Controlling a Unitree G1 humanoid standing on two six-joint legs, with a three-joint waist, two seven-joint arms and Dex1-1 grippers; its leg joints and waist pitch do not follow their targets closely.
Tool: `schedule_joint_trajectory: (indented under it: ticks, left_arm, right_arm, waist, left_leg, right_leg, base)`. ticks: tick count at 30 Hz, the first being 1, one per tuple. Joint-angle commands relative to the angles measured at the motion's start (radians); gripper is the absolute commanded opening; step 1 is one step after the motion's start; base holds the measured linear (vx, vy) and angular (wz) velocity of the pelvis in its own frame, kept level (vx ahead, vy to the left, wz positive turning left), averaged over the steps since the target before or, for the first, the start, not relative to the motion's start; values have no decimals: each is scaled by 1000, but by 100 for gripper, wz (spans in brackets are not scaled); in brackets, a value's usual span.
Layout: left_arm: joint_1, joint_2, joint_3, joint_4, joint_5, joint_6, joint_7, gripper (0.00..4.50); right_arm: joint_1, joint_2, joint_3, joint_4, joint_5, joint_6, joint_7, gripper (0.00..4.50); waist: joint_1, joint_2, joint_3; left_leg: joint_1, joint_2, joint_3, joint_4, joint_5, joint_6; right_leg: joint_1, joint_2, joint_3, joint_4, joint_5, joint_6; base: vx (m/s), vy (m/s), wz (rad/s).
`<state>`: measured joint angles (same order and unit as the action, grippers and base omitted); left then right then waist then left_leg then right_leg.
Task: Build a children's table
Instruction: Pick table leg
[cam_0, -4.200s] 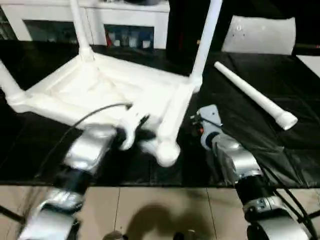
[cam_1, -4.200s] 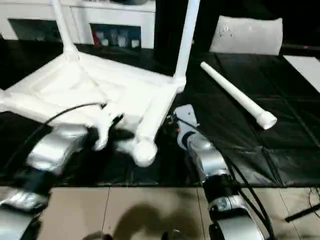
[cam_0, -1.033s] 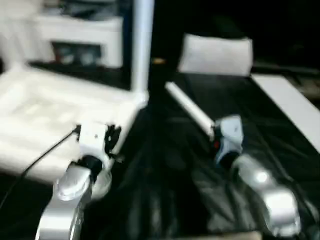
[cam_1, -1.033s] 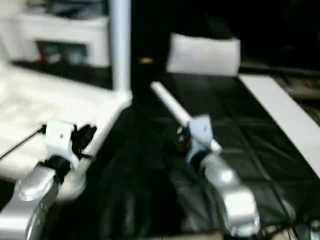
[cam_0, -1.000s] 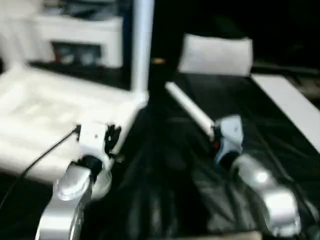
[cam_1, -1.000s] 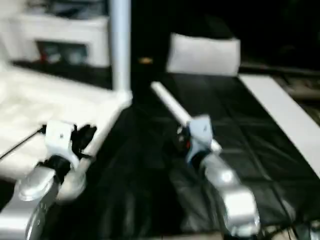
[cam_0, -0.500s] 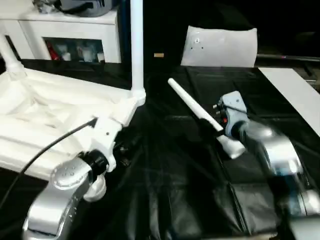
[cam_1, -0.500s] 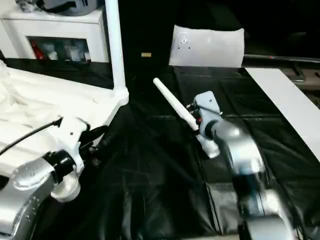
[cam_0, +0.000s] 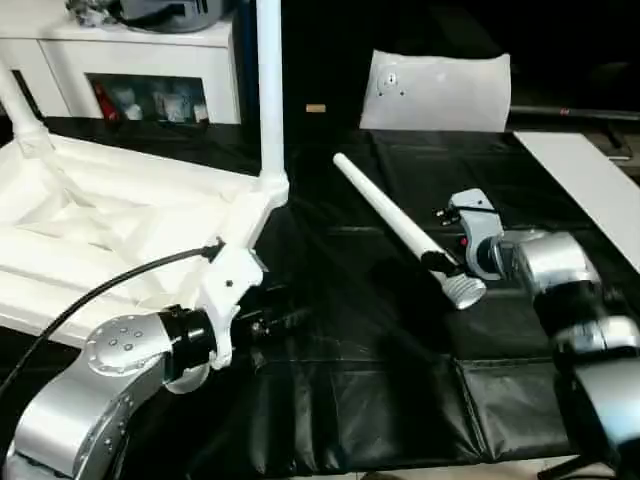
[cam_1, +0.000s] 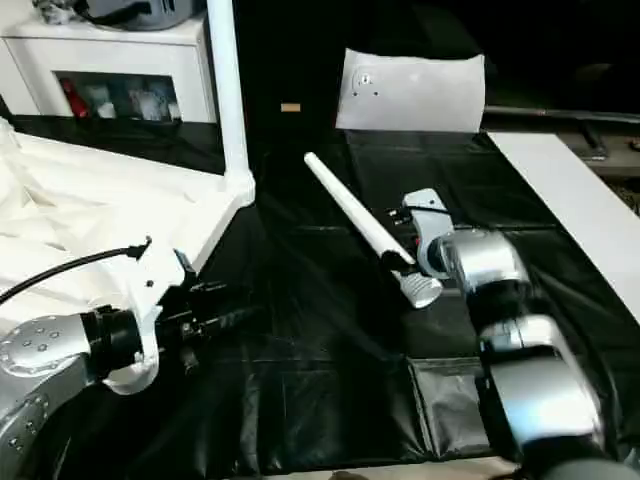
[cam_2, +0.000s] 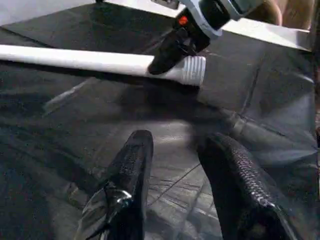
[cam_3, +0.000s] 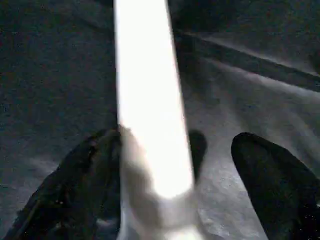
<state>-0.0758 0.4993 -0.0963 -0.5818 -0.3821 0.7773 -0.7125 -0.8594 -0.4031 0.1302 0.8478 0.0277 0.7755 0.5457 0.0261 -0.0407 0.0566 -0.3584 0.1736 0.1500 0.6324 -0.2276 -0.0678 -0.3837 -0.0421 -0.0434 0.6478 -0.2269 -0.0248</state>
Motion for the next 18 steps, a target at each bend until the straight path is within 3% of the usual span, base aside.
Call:
schedule_joint_trajectory:
  ticks: [1,3,5,8,9,18]
  left_arm:
    - [-10,10,-16,-14,-10,10,-3,188]
    - [-13,15,-18,-15,-15,17,-6,188]
    - [-15,19,-19,-16,-20,22,-8,188]
    - [-14,21,-22,-16,-20,22,-7,188]
    - [-12,23,-22,-18,-23,23,-5,188]
    - [-12,33,-25,-16,-32,23,0,188]
  right_arm:
    - [-22,-11,15,37,-6,-8,36,368]
    - [-35,-8,25,79,-12,-22,56,364]
    - [-45,-3,31,123,-23,-42,71,332]
    - [-52,-1,33,147,-29,-55,78,314]
    - [-59,1,30,167,-32,-64,87,287]
    - [-79,4,21,227,-22,-118,126,233]
  waist:
    - [3,5,-59]
    - [9,3,-57]
    - [11,5,-55]
    - [13,0,-54]
    - [12,0,-53]
    - [11,0,-54]
  left_leg:
    - [-3,46,-2,-73,-36,8]
    - [-1,49,0,-75,-50,5]
    - [1,50,1,-76,-64,0]
    - [0,51,2,-77,-80,-6]
    - [0,50,2,-78,-83,-9]
    - [-1,51,2,-78,-83,-5]
  right_leg:
    - [49,-85,52,-66,-17,-264]
    - [47,-87,51,-68,-38,-271]
    - [45,-87,52,-72,-58,-268]
    - [45,-89,52,-73,-92,-263]
    - [45,-89,52,-74,-104,-256]
    - [43,-90,52,-75,-113,-253]
  base:
    - [0,0,0]
    - [0,0,0]
    - [0,0,0]
    - [0,0,0]
    - [0,0,0]
    - [0,0,0]
